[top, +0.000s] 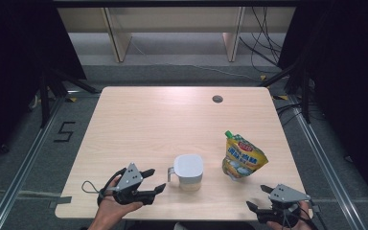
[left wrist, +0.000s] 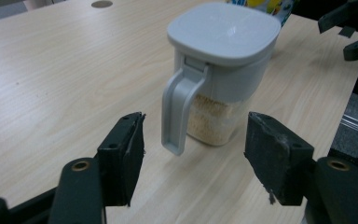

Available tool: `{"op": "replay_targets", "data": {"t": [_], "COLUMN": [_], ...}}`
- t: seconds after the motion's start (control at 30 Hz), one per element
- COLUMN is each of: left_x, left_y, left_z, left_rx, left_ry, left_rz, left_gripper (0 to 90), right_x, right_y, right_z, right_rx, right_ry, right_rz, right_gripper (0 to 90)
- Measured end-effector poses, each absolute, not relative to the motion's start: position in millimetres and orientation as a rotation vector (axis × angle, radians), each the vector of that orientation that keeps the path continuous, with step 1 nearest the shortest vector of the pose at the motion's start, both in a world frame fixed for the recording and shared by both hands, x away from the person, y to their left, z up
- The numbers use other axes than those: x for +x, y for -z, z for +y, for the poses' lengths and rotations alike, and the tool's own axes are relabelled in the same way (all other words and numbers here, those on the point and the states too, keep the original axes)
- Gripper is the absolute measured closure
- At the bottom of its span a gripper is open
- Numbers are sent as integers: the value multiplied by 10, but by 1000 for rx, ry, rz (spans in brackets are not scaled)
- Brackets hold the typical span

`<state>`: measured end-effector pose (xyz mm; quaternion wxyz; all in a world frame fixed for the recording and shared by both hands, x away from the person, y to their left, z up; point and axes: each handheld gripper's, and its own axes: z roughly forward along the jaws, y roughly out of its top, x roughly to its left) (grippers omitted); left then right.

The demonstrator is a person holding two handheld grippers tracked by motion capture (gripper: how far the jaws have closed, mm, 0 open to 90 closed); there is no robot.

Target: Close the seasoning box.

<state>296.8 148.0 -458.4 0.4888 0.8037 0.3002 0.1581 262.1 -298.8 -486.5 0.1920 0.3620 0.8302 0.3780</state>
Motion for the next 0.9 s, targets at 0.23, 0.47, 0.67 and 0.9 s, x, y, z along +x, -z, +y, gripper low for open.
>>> {"op": "replay_targets", "data": {"t": [0.23,0.47,0.67,0.9], "left_x": [2946,2921,2847,2780], "left_y": [4750,4867,4938,4953], "left_z": [1551,1652,1681,1675], "left_rx": [2036,2006,2046,2034], "left_ry": [-424,-405,-393,-386], "left_rz": [743,821,835,862], "left_gripper": [329,314,301,291], "right_x": [2632,2622,2614,2616], "right_y": [4871,4866,4871,4872], "right_z": [-2994,-2992,-2984,-2982], "right_rx": [998,1004,1017,1001], "right_ry": [-1057,-1069,-1062,-1055], "right_rz": [2330,2346,2352,2345], "right_gripper": [250,250,250,250]}}
